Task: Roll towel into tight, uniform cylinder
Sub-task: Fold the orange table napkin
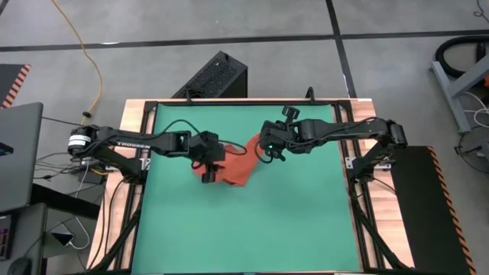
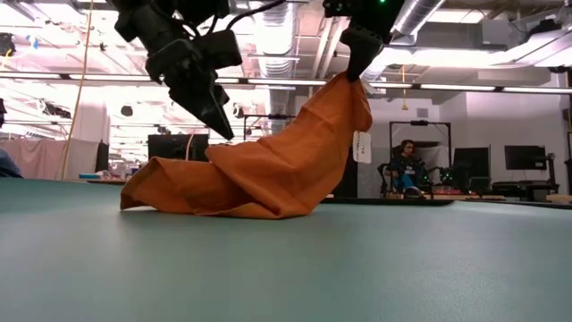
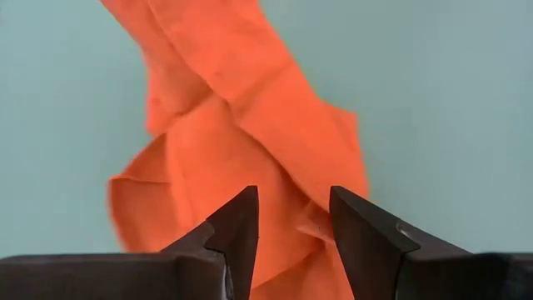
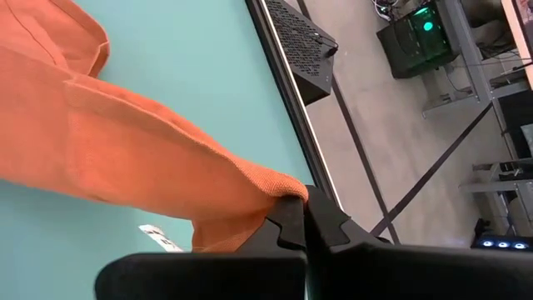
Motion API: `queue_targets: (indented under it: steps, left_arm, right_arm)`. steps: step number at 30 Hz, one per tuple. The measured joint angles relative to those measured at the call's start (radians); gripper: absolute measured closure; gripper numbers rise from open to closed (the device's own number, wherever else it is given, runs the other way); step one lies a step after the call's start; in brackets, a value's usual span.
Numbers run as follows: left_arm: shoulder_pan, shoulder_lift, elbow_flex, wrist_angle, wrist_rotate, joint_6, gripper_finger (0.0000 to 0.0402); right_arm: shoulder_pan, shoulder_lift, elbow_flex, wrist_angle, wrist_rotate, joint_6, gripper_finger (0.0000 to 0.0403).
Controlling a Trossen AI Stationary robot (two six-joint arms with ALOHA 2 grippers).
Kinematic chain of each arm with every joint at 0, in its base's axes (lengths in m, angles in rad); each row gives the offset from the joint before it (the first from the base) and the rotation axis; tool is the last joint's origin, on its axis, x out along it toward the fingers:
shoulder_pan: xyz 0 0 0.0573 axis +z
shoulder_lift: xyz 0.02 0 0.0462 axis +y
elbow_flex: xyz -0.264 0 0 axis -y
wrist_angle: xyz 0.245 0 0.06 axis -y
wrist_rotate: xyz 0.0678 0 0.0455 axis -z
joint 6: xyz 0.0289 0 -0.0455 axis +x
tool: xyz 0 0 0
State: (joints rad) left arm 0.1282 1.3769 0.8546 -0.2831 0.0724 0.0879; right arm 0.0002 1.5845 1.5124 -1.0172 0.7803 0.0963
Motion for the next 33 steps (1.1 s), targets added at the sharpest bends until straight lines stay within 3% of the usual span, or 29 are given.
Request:
queue_targets:
  steps: [5,13,20,24,29,33]
  left_arm:
    - [0.028,0.001,-0.107,0.154,0.131,-0.085,0.0262]
    - [0.017,0.001,-0.165,0.275,0.221,-0.179,0.0262]
    - [-0.014,0.001,-0.165,0.291,0.171,-0.170,0.0264]
    - [-0.014,0.007,-0.165,0.292,0.130,-0.164,0.0299]
    - [-0.014,0.079,-0.165,0.306,0.168,-0.147,0.0384]
    - [-0.028,0.120,-0.160,0.289,0.203,-0.176,0.0399]
  right_arm:
    - [0.000,0.000,0.000,0.000,0.000,-0.001,0.0400]
    - [0.000,0.000,0.000,0.000,0.000,-0.001,0.0400]
    - [0.000,0.000,0.000,0.000,0.000,0.000,0.0400]
    - [0.000,-0.001,0.000,0.000,0.000,0.000,0.0400]
    - [0.000,-0.001,0.000,0.001,0.000,0.000,0.0400]
    - [0.000,-0.001,0.000,0.004,0.003,0.007,0.0400]
